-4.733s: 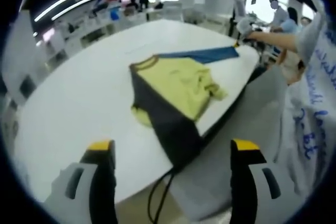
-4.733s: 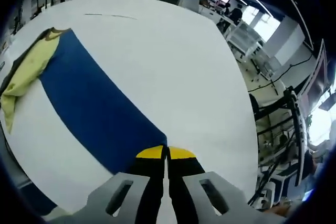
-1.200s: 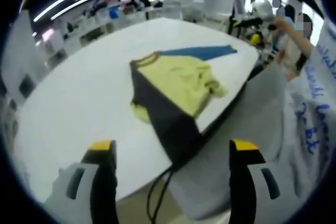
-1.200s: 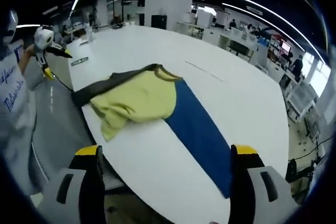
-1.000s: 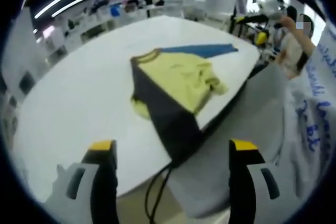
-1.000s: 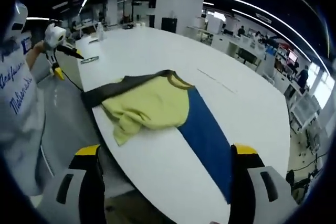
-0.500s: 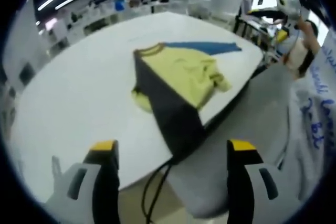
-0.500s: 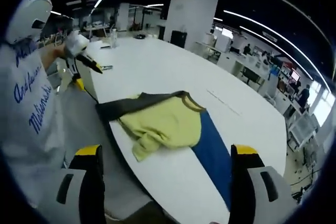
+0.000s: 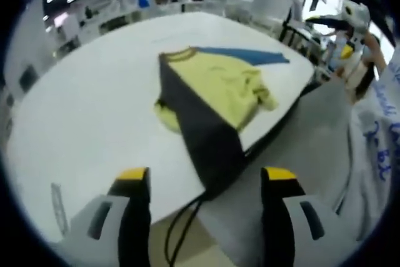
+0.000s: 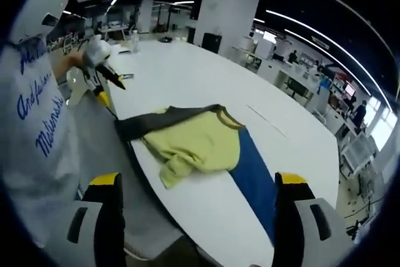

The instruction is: Fold the garment on the visible template until the final outline fits inside the template.

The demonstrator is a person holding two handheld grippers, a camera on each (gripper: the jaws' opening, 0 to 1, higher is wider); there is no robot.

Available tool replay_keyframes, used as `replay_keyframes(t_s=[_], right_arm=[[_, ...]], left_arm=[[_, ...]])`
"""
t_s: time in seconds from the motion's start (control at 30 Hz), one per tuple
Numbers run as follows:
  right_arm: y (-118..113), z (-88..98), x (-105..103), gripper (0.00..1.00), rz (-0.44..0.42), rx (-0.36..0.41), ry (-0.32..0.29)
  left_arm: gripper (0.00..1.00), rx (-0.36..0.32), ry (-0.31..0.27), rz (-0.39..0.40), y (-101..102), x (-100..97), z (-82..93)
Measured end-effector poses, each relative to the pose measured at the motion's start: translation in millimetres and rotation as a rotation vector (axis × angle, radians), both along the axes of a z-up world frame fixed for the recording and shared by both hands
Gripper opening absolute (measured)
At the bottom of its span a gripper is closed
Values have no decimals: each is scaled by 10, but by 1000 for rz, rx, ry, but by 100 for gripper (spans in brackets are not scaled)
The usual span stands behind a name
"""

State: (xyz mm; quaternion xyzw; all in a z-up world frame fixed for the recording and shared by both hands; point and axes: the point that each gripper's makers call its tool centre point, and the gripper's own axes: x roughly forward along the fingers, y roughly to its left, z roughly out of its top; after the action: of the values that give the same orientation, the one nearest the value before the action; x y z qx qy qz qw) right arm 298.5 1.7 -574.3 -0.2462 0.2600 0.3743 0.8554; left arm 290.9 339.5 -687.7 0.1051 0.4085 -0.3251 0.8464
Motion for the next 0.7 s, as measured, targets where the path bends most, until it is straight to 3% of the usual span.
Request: replay_keyframes(t_s=[0.2,0.4,0.7], right_arm=[[25,7,-35,100,2,6,3],[39,15,-53,100,4,6,1],[53,-8,-68,100,7,4,9]], left_arm=[[52,-15,21,19,26,28,-74],[30,18,85,26,72,10,-252],[27,2,139,18,51,42,-480]])
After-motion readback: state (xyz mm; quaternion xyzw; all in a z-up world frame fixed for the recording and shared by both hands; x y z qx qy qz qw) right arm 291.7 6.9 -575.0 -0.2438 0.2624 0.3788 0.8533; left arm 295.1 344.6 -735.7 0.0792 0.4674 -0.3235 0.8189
